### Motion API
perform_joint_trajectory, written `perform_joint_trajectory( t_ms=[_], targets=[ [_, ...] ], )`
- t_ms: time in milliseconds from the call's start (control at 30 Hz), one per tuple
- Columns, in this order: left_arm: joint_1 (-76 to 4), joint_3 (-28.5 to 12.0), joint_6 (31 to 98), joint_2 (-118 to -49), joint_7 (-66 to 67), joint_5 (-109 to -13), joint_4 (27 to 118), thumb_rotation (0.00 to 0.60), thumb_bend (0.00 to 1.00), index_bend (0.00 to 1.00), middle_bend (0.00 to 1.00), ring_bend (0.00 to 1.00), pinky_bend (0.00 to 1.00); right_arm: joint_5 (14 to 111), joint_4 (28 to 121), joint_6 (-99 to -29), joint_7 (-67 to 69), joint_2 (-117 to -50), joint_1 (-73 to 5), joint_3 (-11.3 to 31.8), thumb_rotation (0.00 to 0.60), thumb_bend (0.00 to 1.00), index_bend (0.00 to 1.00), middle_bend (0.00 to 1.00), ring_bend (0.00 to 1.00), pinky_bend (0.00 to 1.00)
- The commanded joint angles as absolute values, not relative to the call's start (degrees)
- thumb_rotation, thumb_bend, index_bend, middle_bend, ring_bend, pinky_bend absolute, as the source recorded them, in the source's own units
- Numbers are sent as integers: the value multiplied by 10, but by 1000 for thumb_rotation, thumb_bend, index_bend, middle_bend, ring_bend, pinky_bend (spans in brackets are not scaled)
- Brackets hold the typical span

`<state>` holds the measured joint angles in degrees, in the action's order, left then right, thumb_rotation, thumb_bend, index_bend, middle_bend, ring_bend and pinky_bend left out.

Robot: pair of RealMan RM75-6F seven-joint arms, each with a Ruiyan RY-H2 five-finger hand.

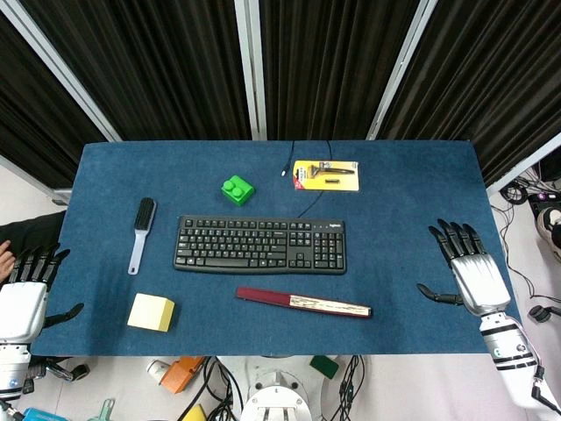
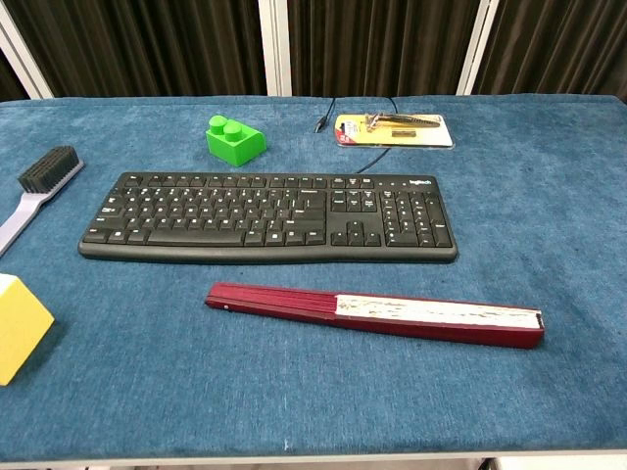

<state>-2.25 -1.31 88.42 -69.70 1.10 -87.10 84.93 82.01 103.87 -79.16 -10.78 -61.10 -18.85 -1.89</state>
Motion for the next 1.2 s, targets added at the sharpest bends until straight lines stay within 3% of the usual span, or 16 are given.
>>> perform_joint_trajectory(
  t_ms=[33,167,233,300,367,533,633,833,933,1200],
  targets=[
    [-23,-13,881,-696,13,-870,851,600,32,123,54,6,0,823,1042,-783,-113,-612,-190,-15,385,326,0,0,0,32],
    [-23,-13,879,-695,12,-868,854,600,32,123,55,7,0,821,1052,-762,-133,-614,-200,-6,386,325,0,2,0,49],
    [-23,-13,879,-695,11,-867,854,600,32,123,55,9,0,810,1065,-741,-163,-618,-214,4,386,326,0,67,70,181],
    [-22,-13,880,-696,10,-867,854,600,32,123,55,10,0,788,1083,-702,-192,-623,-238,17,385,327,0,230,309,466],
    [-21,-14,882,-698,10,-867,853,600,32,123,55,11,0,762,1092,-660,-212,-631,-265,29,385,337,0,379,517,666],
    [-20,-14,880,-700,8,-863,849,600,32,123,56,11,0,659,1071,-545,-258,-678,-345,63,386,539,68,731,860,948],
    [-19,-14,878,-701,8,-860,847,600,31,123,56,11,0,602,1041,-505,-290,-713,-385,73,389,712,138,852,974,1000],
    [-20,-15,873,-700,9,-857,846,600,32,123,56,11,0,518,999,-469,-325,-769,-441,82,390,946,209,910,1000,1000],
    [-21,-16,871,-700,8,-855,846,600,32,123,56,11,0,474,981,-453,-344,-787,-468,77,387,995,224,921,1000,1000],
    [-23,-16,865,-704,8,-852,841,600,32,123,56,11,0,387,952,-439,-372,-819,-522,58,385,1000,244,924,1000,1000]
  ],
)
